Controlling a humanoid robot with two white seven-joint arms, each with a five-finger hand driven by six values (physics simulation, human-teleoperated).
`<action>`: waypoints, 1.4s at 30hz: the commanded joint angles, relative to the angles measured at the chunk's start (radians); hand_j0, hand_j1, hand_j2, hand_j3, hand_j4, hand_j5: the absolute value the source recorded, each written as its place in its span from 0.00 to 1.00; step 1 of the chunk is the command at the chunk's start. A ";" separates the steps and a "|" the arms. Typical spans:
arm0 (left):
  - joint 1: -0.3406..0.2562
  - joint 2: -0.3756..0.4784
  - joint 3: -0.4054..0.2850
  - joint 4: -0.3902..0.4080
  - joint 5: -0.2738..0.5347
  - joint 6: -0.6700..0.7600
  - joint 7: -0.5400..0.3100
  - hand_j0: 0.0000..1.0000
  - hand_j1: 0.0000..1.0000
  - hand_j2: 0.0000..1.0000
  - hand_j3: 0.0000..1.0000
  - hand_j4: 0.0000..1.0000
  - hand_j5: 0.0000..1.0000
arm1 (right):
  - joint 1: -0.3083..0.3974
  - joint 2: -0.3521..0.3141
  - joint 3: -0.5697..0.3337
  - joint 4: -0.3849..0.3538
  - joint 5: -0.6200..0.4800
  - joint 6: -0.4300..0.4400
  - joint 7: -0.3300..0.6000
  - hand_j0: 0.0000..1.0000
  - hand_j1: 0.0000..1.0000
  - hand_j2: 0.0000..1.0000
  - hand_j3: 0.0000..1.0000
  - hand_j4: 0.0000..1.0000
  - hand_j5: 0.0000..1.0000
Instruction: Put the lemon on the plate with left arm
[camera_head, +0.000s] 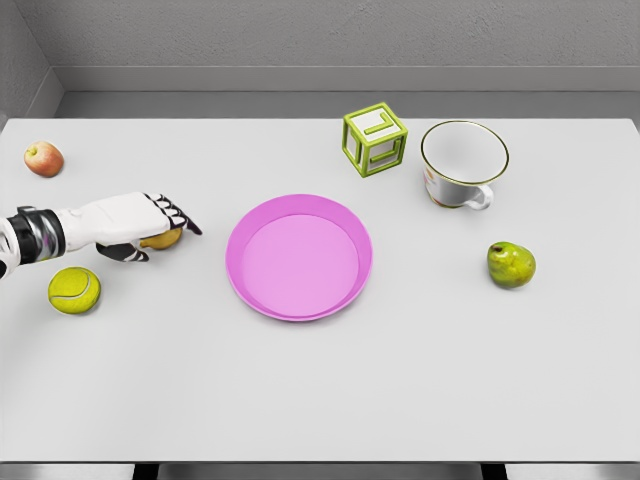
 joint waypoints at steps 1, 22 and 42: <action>0.000 0.001 0.000 0.000 0.005 0.002 -0.005 0.78 0.78 0.78 0.78 0.78 0.78 | 0.000 0.000 -0.001 0.000 0.000 0.000 0.000 1.00 1.00 1.00 1.00 1.00 1.00; -0.006 0.006 0.002 0.000 0.005 0.002 -0.018 0.59 0.59 0.59 0.59 0.59 0.59 | 0.000 0.000 -0.001 0.000 0.000 0.000 0.000 1.00 1.00 1.00 1.00 1.00 1.00; -0.012 0.006 0.014 -0.058 0.019 0.002 -0.018 0.56 0.56 0.56 0.56 0.56 0.56 | 0.000 0.000 0.001 0.000 0.000 0.000 0.000 1.00 1.00 1.00 1.00 1.00 1.00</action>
